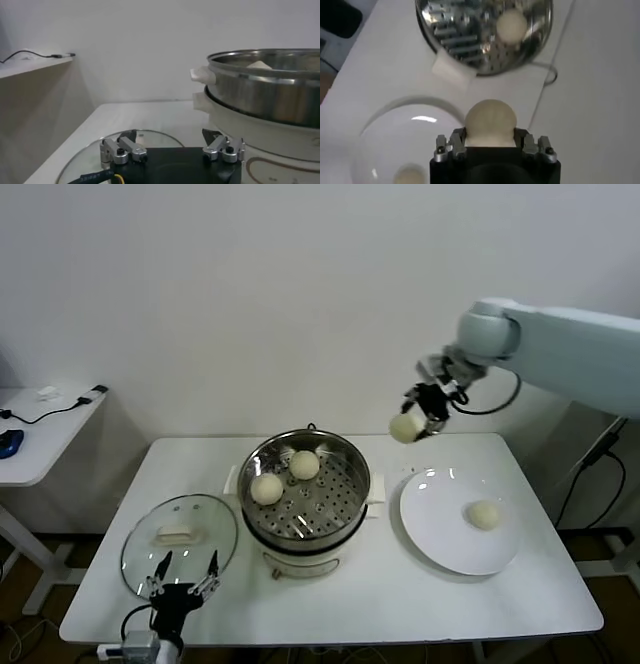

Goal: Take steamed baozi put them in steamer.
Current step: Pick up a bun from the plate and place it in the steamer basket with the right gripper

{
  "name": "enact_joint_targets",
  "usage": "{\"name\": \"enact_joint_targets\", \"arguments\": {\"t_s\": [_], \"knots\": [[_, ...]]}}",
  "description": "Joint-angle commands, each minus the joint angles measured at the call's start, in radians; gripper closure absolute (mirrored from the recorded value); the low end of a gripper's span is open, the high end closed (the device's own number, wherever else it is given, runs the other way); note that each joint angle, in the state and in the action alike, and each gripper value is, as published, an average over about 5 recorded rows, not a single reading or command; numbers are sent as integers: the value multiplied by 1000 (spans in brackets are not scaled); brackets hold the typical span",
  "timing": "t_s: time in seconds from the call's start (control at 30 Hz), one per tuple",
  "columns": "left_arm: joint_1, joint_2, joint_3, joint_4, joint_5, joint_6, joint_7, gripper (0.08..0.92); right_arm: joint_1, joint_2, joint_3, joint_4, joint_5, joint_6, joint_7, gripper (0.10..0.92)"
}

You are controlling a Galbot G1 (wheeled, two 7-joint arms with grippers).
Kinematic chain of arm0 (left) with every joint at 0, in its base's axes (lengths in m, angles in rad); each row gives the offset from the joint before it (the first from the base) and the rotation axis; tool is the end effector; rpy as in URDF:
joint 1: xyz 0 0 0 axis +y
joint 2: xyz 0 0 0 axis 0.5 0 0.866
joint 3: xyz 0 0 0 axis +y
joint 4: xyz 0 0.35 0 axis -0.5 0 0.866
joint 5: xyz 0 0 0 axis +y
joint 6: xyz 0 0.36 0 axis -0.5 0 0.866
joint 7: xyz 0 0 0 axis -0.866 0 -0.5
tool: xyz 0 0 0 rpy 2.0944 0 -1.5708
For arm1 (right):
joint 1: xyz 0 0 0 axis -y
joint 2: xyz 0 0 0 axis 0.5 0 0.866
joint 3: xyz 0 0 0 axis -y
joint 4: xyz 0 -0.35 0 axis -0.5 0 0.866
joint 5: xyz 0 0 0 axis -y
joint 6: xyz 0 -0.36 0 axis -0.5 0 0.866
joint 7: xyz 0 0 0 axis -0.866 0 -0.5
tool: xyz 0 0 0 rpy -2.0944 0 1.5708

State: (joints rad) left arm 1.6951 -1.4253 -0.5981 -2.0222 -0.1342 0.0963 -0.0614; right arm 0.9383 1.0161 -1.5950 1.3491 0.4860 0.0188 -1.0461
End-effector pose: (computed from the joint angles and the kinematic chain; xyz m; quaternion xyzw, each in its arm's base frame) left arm 0.1445 0.0518 -0.3444 0.0312 -0.9891 -0.0190 0.1426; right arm 0.5521 0.0288 0.0432 0.5976 -0.4204 0.6518 0.2032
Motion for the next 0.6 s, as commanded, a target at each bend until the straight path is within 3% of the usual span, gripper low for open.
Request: {"name": "enact_joint_targets", "arguments": {"t_s": [0.03, 0.27, 0.6], "knots": [[-7, -7, 3, 2, -1, 13, 1, 177, -26, 283, 26, 87, -51, 292, -19, 397], [-22, -5, -9, 22, -8, 14, 1, 177, -168, 358, 33, -9, -240, 451, 5, 400], [-39, -12, -10, 49, -11, 17, 0, 177, -300, 406, 39, -90, -299, 461, 29, 402]]}}
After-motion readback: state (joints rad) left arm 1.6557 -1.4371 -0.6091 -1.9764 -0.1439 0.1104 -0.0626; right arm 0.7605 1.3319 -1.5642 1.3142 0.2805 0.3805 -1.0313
